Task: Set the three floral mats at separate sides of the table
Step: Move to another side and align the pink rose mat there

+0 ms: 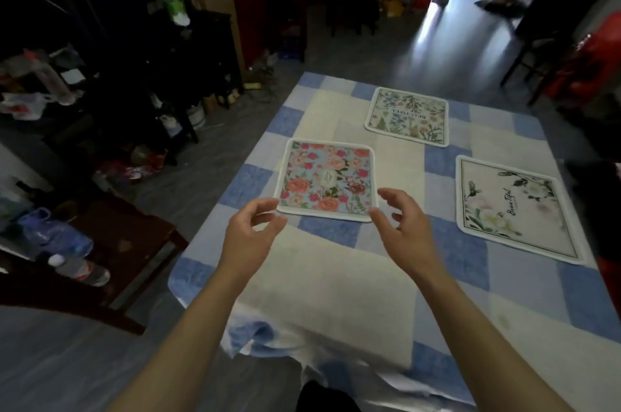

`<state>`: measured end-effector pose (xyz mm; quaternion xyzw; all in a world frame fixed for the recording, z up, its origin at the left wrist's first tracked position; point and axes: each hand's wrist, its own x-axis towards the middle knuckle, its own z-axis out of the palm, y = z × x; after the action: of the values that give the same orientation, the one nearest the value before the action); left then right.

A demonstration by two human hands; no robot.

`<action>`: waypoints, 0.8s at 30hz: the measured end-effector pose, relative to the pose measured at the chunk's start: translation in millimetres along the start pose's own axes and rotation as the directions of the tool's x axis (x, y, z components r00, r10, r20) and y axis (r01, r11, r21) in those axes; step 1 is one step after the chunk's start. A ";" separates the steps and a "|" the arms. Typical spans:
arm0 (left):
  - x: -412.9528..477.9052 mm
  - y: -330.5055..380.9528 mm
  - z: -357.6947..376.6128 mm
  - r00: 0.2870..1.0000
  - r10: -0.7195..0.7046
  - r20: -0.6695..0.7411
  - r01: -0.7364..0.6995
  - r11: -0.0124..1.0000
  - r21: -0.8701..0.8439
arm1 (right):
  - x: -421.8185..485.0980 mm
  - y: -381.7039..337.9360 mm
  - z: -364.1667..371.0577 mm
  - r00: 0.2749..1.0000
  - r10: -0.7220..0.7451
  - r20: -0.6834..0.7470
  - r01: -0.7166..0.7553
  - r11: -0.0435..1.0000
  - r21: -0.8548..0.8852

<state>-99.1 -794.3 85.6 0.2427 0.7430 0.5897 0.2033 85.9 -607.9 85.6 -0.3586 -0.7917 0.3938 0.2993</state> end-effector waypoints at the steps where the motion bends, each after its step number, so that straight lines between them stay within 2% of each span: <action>1: 9.1 -0.3 -1.6 1.000 -0.011 -0.001 0.011 1.000 0.015 | 9.7 2.2 6.0 1.000 0.006 0.000 -0.006 1.000 0.015; 10: 96.7 14.8 -15.7 1.000 -0.016 -0.005 0.016 0.983 0.182 | 79.3 15.8 43.8 0.997 0.081 -0.012 -0.079 0.991 0.107; 17: 139.8 22.1 18.1 0.983 0.037 0.181 -0.086 0.959 0.270 | 96.2 34.7 40.2 0.982 0.151 -0.114 -0.140 0.985 0.105; 24: 181.7 0.4 -12.3 0.958 0.026 0.286 -0.098 0.966 0.240 | 93.4 17.7 81.8 0.971 0.194 -0.138 -0.180 0.978 0.108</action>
<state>-251.6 -694.7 85.8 0.3709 0.7673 0.4565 0.2556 -22.7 -558.6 46.9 -0.4451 -0.7104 0.4298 0.3352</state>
